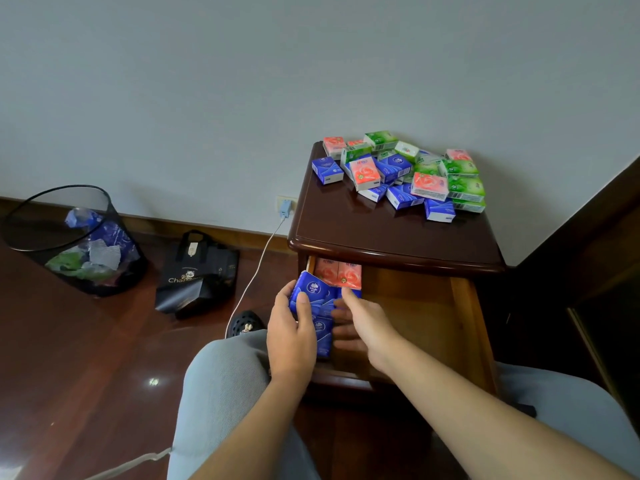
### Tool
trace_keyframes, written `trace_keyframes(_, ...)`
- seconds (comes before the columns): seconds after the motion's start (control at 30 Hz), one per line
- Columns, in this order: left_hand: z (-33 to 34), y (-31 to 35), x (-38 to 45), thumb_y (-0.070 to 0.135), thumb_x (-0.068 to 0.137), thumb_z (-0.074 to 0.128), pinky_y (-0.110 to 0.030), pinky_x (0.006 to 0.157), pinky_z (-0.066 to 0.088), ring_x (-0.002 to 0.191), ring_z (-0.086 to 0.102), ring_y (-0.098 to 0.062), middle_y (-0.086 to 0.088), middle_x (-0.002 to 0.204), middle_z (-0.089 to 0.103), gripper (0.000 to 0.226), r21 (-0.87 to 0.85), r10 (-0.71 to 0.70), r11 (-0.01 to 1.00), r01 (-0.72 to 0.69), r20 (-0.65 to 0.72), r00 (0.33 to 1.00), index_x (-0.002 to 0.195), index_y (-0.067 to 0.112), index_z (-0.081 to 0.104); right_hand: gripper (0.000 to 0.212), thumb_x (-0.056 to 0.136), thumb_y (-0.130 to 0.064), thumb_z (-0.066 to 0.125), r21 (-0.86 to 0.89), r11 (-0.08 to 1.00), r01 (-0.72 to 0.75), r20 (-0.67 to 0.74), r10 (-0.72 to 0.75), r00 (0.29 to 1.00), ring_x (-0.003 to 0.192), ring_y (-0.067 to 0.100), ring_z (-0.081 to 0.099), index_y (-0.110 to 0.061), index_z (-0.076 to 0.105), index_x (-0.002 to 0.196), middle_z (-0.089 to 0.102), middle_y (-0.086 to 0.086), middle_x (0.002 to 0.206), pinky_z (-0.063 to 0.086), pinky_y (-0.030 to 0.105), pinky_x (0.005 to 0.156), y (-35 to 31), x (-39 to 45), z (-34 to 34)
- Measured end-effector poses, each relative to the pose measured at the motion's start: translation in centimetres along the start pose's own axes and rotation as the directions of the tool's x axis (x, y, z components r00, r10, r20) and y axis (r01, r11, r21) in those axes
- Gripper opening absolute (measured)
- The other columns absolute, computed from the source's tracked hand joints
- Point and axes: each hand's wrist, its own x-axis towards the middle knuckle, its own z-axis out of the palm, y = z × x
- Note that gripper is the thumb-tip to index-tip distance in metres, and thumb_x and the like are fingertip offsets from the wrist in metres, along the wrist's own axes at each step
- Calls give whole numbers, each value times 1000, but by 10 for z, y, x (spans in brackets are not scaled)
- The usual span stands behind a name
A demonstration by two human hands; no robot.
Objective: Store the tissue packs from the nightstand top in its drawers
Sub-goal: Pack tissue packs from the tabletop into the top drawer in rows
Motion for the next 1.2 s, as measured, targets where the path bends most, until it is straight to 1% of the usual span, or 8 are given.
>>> trace_keyframes(0.17, 3, -1, 1, 56, 105, 37, -14, 87, 48, 116, 61, 1, 20, 127, 64, 49, 54, 37, 998, -40, 56, 998, 143, 33, 55, 39, 84, -56, 81, 40, 996, 79, 175, -84, 981, 94, 19, 79, -29, 75, 112, 81, -3, 104, 66, 37, 73, -5, -10, 5)
trace_keyframes(0.3, 4, -4, 2, 48, 105, 37, -24, 89, 47, 104, 61, 0, 19, 105, 65, 37, 106, 116, 987, -121, 59, 992, 118, 38, 70, 41, 80, -42, 90, 13, 986, 167, 167, -167, 972, 103, 21, 76, -27, 75, 115, 78, 0, 111, 67, 42, 78, 0, -6, -1)
trace_keyframes(0.43, 4, -9, 6, 34, 107, 44, -18, 88, 38, 106, 55, -4, 12, 109, 60, 24, 155, 119, 982, -112, -37, 992, 114, 31, 67, 42, 76, -37, 93, -99, 983, 155, 83, -147, 986, 94, 18, 79, -23, 73, 109, 81, -1, 101, 65, 47, 88, 5, 0, -25)
trace_keyframes(0.57, 4, -9, 5, 37, 106, 46, -12, 78, 37, 105, 53, 6, 17, 109, 58, 14, 161, 76, 984, -71, -24, 997, 108, 36, 60, 59, 70, -26, 98, -302, 952, -41, 31, 53, 998, 85, 17, 78, -18, 61, 116, 78, 3, 103, 63, 36, 62, 23, 3, -47)
trace_keyframes(0.7, 5, -9, 4, 41, 105, 47, -14, 71, 41, 103, 53, 12, 18, 106, 59, 11, 174, 65, 983, -64, 3, 998, 104, 39, 58, 54, 75, -20, 95, -375, 924, -69, -32, 61, 998, 79, 14, 73, -15, 57, 112, 73, 3, 100, 54, 26, 50, 39, 9, -45)
trace_keyframes(0.87, 3, -10, 4, 45, 104, 48, -15, 70, 44, 105, 56, 9, 18, 106, 61, 10, 152, 50, 987, -51, 11, 999, 102, 41, 57, 45, 77, -15, 93, -326, 945, -32, -81, 6, 997, 98, 28, 74, -14, 57, 104, 72, 11, 108, 63, 47, 86, 50, 19, -35)
trace_keyframes(1.03, 4, -9, 3, 46, 103, 48, -17, 71, 45, 102, 60, 1, 18, 105, 61, 10, 170, 58, 984, -60, 16, 998, 101, 40, 56, 42, 81, -14, 90, -332, 943, -6, -117, -34, 993, 98, 28, 74, -15, 54, 103, 71, 14, 117, 65, 49, 83, 54, 23, -30)
trace_keyframes(1.2, 5, -8, 5, 29, 103, 52, -25, 79, 49, 104, 57, -3, 16, 107, 58, 12, 232, 65, 970, -65, 7, 998, 100, 40, 55, 73, 55, -40, 103, -571, 819, 53, -74, -115, 991, 101, 20, 69, -25, 50, 102, 69, 0, 111, 59, 42, 92, 54, 19, -26)
